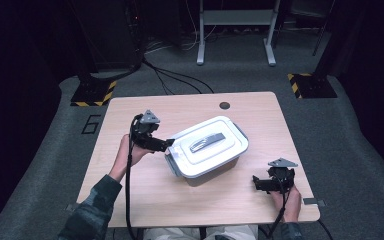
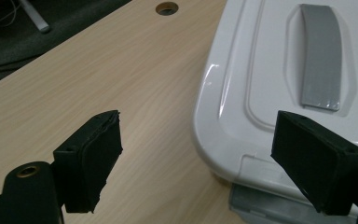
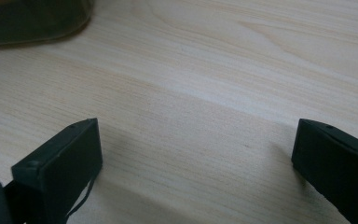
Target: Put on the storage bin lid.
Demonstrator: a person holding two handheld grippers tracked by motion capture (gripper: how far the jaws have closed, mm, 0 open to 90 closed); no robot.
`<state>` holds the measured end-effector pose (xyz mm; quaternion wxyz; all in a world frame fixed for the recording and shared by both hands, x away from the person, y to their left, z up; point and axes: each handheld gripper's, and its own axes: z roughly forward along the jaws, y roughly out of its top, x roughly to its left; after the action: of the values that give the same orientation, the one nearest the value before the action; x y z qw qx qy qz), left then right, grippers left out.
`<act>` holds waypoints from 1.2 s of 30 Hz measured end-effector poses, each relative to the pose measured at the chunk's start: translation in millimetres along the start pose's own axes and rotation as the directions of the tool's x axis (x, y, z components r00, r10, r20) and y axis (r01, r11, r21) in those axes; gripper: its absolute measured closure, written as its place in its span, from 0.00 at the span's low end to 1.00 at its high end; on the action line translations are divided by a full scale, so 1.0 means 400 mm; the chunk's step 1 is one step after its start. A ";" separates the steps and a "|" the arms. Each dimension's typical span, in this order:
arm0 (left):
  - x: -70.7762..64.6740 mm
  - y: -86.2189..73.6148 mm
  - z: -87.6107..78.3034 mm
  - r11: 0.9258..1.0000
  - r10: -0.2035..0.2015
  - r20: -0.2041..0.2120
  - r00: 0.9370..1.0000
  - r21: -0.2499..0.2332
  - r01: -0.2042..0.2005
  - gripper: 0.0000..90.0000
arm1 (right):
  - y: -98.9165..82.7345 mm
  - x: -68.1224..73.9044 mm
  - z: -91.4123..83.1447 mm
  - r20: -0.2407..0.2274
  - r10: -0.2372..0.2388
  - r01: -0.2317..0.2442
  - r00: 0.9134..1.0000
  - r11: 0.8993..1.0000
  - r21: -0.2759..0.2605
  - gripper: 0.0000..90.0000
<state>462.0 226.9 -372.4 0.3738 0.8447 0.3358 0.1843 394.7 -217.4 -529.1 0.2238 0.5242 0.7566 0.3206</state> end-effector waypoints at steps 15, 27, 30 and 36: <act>0.083 -0.112 -0.007 0.996 -0.072 -0.085 0.994 0.046 0.077 0.17 | 0.000 0.000 0.000 0.001 0.000 0.000 1.000 1.000 0.000 0.01; 0.143 -0.243 0.021 0.977 -0.192 -0.134 0.972 0.069 0.202 0.17 | 0.000 0.000 0.000 0.001 0.000 0.000 1.000 1.000 0.000 0.01; 0.156 -0.276 0.031 0.969 -0.221 -0.136 0.966 0.081 0.234 0.17 | 0.000 0.001 0.000 0.001 0.007 -0.007 1.000 1.000 -0.001 0.01; 0.177 -0.340 0.053 0.953 -0.280 -0.143 0.949 0.081 0.293 0.17 | 0.000 0.000 0.000 0.002 0.001 -0.001 1.000 1.000 0.000 0.01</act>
<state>465.6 333.4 -484.9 0.3305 0.7911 0.4874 0.1653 394.7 -217.4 -529.1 0.2243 0.5247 0.7561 0.3204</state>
